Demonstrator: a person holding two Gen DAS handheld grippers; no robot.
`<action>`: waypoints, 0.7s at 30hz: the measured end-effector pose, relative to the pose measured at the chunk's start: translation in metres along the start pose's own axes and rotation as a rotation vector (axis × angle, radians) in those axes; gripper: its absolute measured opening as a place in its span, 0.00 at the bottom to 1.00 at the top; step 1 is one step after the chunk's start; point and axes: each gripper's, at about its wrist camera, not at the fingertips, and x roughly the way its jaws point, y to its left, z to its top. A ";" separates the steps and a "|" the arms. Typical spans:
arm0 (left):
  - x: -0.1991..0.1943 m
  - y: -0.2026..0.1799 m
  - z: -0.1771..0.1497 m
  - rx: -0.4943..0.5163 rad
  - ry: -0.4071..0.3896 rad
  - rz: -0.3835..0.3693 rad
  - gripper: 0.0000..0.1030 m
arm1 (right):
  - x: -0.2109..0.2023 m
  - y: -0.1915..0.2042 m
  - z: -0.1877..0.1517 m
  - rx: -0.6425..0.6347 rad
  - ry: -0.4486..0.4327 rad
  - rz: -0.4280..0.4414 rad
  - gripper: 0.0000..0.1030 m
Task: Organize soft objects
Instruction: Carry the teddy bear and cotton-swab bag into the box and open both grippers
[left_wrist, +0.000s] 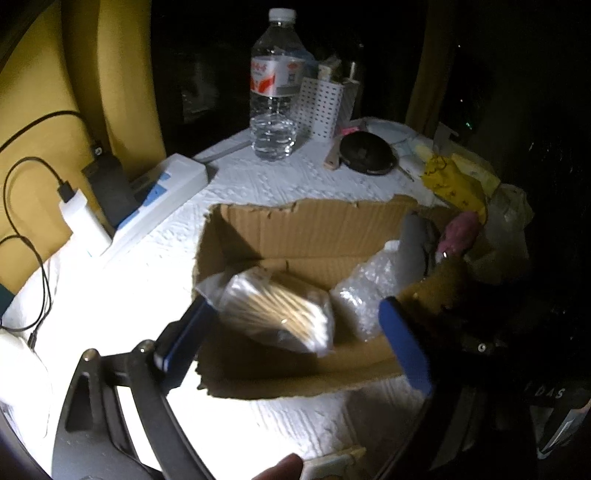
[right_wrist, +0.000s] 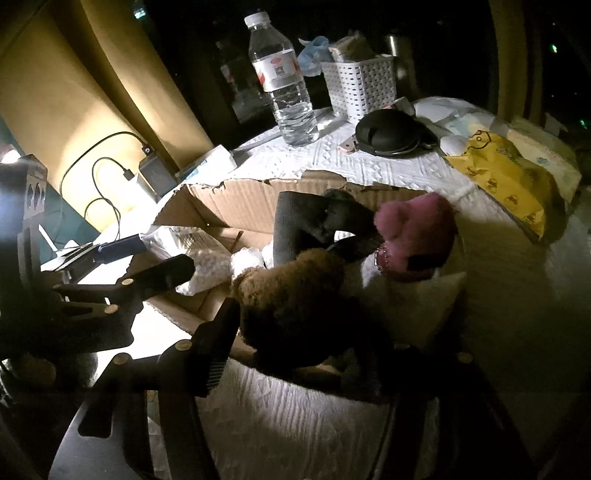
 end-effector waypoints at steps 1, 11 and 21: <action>-0.002 0.000 0.000 -0.001 -0.003 0.001 0.90 | -0.002 0.000 -0.001 0.000 -0.003 -0.003 0.61; -0.026 -0.007 -0.006 0.013 -0.034 -0.001 0.90 | -0.023 0.007 -0.006 -0.009 -0.032 -0.016 0.62; -0.050 -0.018 -0.014 0.031 -0.059 -0.007 0.90 | -0.045 0.011 -0.016 -0.012 -0.063 -0.021 0.62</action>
